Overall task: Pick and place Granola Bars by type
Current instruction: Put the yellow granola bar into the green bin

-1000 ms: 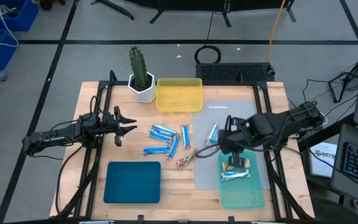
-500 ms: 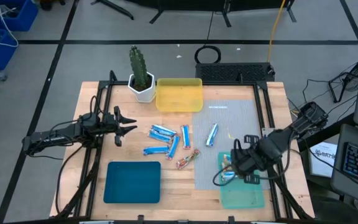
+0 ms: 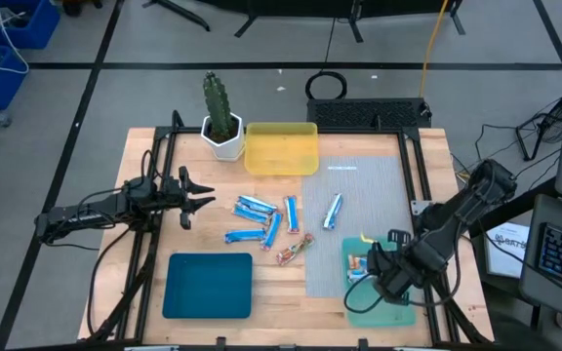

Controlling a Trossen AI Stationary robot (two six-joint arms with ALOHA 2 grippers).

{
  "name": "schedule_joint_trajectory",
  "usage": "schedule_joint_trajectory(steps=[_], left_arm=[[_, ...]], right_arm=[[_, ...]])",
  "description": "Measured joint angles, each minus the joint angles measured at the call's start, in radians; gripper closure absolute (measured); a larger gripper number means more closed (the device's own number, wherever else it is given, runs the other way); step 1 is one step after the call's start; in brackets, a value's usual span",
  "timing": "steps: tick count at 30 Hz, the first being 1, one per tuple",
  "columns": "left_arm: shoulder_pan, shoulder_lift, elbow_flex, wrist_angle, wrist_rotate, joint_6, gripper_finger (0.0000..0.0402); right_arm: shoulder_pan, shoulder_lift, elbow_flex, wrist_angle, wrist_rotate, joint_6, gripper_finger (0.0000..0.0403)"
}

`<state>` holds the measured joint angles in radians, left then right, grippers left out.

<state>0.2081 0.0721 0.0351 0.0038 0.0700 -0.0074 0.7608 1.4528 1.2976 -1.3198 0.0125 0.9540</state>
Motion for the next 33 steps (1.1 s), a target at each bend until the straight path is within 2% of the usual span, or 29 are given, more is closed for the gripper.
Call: schedule_joint_trajectory(steps=[5, 17, 22, 33], left_arm=[[0.0, 0.0, 0.0, 0.0, 0.0, 0.0, 0.0277], [0.0, 0.0, 0.0, 0.0, 0.0, 0.0, 0.0277], [0.0, 0.0, 0.0, 0.0, 0.0, 0.0, 0.0277], [0.0, 0.0, 0.0, 0.0, 0.0, 0.0, 0.0277]], right_arm=[[0.031, 0.0, -0.1, 0.104, 0.034, 0.083, 0.0399], [0.08, 0.006, -0.294, 0.337, 0.015, 0.227, 0.0399], [0.094, 0.006, -0.319, 0.441, 0.012, 0.17, 0.0399], [0.112, 0.069, -0.323, 0.501, 0.012, 0.051, 0.04]])
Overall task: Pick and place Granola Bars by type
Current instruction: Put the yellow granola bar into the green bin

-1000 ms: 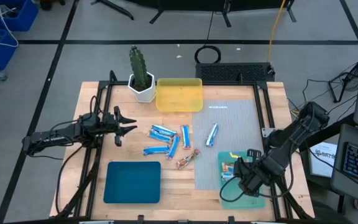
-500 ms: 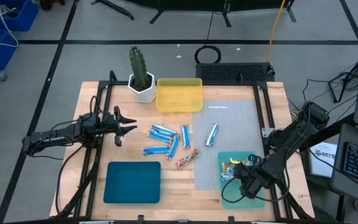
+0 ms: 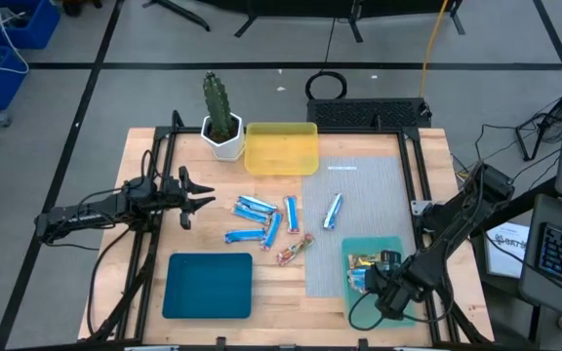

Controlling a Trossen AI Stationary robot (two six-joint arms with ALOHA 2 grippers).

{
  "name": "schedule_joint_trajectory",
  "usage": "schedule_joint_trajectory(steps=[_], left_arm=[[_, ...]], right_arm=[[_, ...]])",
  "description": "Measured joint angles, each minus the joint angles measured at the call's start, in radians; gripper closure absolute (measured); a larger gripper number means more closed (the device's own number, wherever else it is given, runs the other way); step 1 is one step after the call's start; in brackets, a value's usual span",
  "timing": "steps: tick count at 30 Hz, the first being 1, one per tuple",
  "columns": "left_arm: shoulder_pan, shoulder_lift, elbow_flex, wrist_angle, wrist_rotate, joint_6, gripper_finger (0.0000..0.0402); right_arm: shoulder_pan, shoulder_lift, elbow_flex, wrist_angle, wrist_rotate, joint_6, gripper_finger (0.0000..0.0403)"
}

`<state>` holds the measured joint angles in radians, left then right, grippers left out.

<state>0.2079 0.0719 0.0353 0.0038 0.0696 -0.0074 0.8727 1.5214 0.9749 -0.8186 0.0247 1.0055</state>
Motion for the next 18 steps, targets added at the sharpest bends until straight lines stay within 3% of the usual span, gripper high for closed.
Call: schedule_joint_trajectory(steps=[10, 18], left_arm=[[0.0, 0.0, 0.0, 0.0, 0.0, 0.0, 0.0277], [0.0, 0.0, 0.0, 0.0, 0.0, 0.0, 0.0277]], right_arm=[[0.0, 0.02, -0.035, 0.004, 0.077, -0.039, 0.04], [0.0, 0.02, -0.09, 0.063, 0.033, -0.037, 0.0387]])
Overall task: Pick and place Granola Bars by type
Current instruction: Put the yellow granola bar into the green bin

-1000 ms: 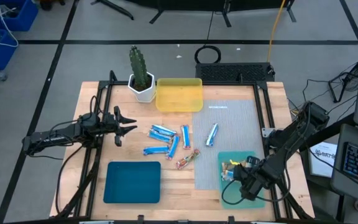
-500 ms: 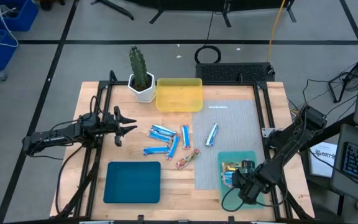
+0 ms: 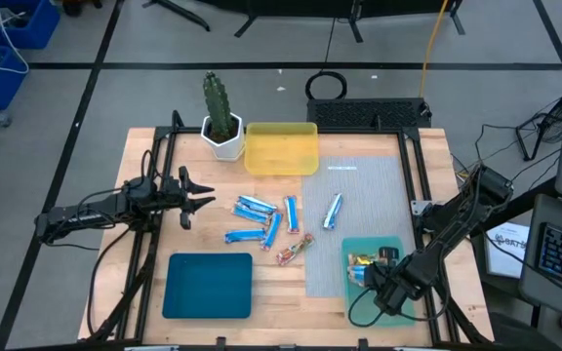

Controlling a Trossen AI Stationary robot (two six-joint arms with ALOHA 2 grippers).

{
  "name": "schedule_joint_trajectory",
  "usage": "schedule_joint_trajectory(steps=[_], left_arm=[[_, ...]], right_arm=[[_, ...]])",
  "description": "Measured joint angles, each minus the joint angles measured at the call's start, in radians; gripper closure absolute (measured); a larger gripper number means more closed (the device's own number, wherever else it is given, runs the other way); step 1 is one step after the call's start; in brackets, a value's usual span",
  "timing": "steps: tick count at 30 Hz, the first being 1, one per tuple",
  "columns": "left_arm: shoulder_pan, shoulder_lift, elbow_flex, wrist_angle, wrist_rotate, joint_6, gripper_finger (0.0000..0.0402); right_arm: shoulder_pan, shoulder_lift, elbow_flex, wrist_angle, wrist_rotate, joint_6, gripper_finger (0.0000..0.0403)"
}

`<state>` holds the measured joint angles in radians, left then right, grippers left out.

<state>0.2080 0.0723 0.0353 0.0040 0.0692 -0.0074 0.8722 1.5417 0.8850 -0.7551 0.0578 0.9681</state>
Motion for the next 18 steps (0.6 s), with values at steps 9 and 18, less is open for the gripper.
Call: schedule_joint_trajectory(steps=[9, 18], left_arm=[[0.0, 0.0, 0.0, 0.0, 0.0, 0.0, 0.0277], [0.0, 0.0, 0.0, 0.0, 0.0, 0.0, 0.0277]], right_arm=[[-0.001, 0.0, -0.022, 0.022, -0.034, 0.041, 0.0317], [-0.001, 0.0, -0.016, -0.007, -0.033, 0.038, 0.0288]])
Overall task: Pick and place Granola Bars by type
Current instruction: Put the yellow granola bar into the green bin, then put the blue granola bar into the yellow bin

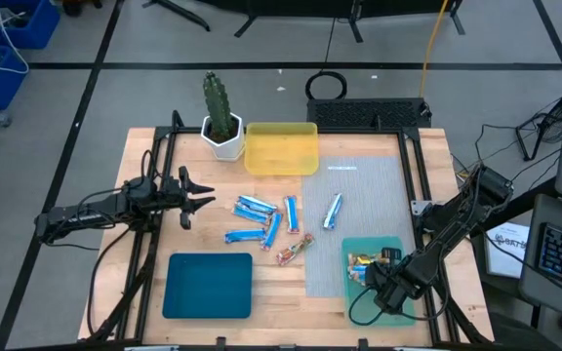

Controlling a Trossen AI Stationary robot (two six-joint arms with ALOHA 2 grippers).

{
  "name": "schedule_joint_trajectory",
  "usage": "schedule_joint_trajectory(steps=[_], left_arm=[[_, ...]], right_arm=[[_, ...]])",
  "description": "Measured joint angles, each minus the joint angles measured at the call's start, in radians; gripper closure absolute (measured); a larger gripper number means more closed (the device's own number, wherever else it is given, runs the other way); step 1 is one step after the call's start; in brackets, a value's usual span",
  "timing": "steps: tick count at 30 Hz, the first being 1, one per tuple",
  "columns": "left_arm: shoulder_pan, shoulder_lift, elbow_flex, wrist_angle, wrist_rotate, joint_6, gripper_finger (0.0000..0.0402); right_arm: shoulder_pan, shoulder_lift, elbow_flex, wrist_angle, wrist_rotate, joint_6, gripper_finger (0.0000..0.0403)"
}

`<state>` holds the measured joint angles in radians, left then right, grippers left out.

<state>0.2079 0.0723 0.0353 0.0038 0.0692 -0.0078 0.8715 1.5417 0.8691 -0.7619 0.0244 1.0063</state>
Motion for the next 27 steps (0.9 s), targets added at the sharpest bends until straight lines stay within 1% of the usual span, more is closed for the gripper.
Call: schedule_joint_trajectory(steps=[4, 13, 20, 27], left_arm=[[0.0, 0.0, 0.0, 0.0, 0.0, 0.0, 0.0277], [0.0, 0.0, 0.0, 0.0, 0.0, 0.0, 0.0277], [0.0, 0.0, 0.0, 0.0, 0.0, 0.0, 0.0277], [0.0, 0.0, 0.0, 0.0, 0.0, 0.0, 0.0277]], right_arm=[[0.0, 0.0, 0.011, -0.023, 0.0, -0.003, 0.0285], [0.0, -0.014, 0.097, -0.068, 0.0, -0.066, 0.0287], [-0.002, -0.016, 0.149, -0.176, 0.0, -0.103, 0.0293], [-0.015, -0.017, 0.218, -0.27, 0.0, -0.186, 0.0277]])
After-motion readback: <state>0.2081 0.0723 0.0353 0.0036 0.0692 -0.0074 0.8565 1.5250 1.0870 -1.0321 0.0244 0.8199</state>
